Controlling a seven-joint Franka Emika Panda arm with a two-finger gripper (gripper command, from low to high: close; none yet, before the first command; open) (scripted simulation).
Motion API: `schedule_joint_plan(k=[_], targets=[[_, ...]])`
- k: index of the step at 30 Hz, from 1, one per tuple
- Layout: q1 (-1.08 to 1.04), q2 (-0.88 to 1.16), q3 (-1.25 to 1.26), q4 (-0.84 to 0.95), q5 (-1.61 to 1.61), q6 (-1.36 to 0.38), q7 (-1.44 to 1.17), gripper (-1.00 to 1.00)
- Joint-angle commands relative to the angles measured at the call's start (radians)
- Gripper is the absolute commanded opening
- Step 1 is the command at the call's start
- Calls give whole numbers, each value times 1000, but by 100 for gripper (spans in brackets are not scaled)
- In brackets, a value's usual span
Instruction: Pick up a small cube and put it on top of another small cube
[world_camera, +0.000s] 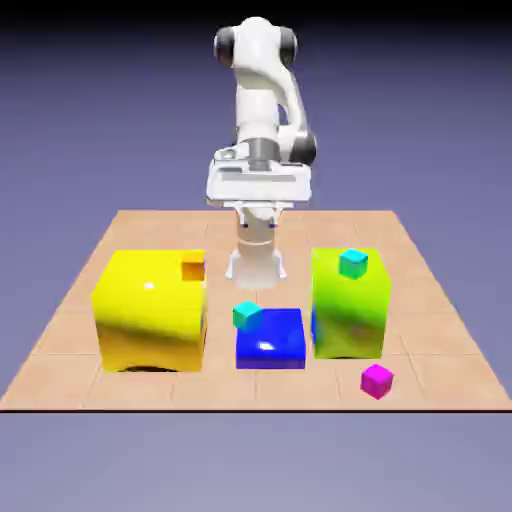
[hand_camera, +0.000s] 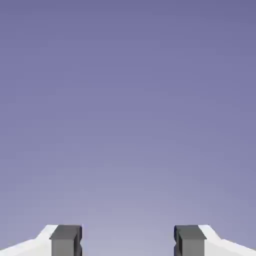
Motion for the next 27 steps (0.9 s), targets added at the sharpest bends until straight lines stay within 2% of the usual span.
schedule_joint_plan(k=[1,27], targets=[[-11,36,18,24,6,-24,24,0],[-303,979,494,658,153,-652,644,0]])
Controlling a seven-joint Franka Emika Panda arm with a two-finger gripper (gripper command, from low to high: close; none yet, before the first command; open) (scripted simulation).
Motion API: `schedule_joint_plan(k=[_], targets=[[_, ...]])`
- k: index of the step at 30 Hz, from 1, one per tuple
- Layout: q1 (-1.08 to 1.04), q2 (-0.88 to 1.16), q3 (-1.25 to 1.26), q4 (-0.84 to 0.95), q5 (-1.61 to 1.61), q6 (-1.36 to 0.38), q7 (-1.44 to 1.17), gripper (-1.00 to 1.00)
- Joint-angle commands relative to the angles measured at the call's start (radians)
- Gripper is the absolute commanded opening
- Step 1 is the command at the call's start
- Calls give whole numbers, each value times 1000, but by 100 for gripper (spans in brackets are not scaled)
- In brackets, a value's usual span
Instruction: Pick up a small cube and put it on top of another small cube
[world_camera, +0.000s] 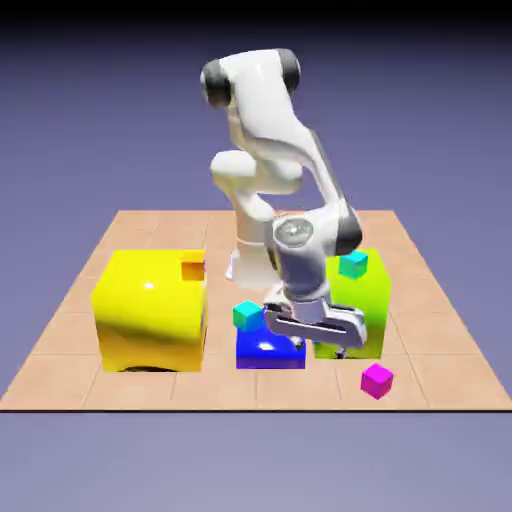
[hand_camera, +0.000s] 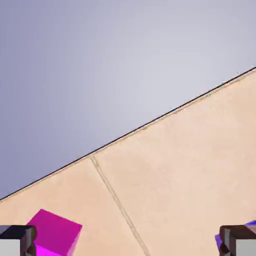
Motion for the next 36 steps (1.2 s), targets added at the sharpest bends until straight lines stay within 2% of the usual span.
schedule_joint_plan(k=[1,12,17,18,22,29,36], targets=[[-11,36,18,24,6,-24,24,0],[-133,430,217,289,67,-287,283,0],[-73,514,193,253,60,-156,268,0],[-73,514,193,253,60,-156,268,-100],[-133,430,217,289,67,-286,283,-100],[-25,295,77,268,-87,-427,-21,-100],[126,98,-168,169,-173,-597,-323,-100]])
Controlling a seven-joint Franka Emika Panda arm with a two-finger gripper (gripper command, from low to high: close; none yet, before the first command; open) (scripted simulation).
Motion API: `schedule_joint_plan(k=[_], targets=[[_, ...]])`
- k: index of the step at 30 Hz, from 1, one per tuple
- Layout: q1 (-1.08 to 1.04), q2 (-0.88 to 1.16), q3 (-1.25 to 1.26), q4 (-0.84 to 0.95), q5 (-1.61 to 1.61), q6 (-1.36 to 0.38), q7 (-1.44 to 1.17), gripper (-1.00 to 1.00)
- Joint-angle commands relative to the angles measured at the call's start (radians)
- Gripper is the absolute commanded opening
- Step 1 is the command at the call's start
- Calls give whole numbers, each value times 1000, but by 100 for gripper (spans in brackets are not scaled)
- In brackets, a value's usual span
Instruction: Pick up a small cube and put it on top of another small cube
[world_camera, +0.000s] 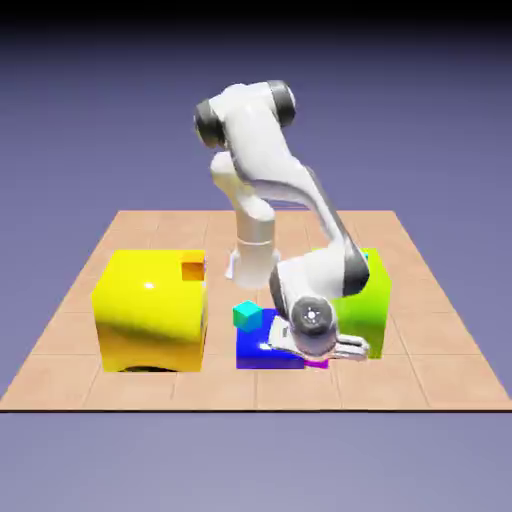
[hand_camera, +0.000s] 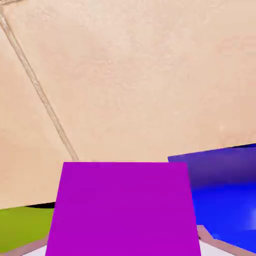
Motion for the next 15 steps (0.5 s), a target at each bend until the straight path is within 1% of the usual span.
schedule_joint_plan(k=[1,10,13,15], targets=[[22,-29,-36,-15,-14,-25,-43,-100],[221,-289,-362,-149,-117,-247,-432,-100],[224,-300,-398,-191,-51,-239,-375,-100],[222,-294,-399,-263,-53,-161,-373,-100]])
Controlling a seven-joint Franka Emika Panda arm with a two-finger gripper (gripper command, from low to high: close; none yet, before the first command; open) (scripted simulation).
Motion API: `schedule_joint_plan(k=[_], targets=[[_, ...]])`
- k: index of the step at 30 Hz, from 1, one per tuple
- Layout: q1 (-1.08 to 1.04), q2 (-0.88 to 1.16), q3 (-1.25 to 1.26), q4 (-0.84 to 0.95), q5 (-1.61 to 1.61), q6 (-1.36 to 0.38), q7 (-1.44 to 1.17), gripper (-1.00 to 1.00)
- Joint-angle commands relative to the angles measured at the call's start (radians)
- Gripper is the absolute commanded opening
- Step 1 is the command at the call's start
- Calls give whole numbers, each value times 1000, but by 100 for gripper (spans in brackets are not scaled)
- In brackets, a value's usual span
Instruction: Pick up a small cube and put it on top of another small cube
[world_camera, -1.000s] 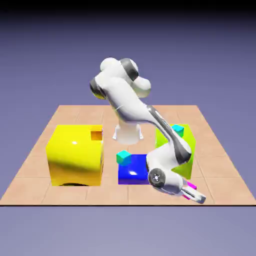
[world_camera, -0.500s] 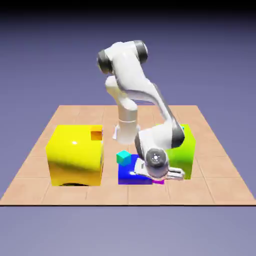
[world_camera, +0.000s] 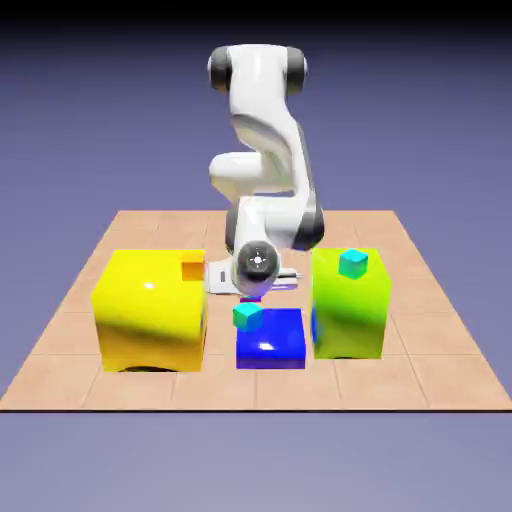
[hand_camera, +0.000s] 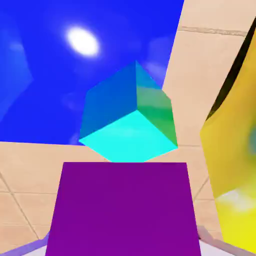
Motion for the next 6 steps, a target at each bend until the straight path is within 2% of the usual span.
schedule_joint_plan(k=[1,3,4,6], targets=[[-1,3,-1,-36,-3,39,1,-100],[-2,6,-2,-82,-5,88,3,-100],[-2,6,-2,-82,-5,88,3,100],[-1,4,-1,-45,-4,49,2,100]])
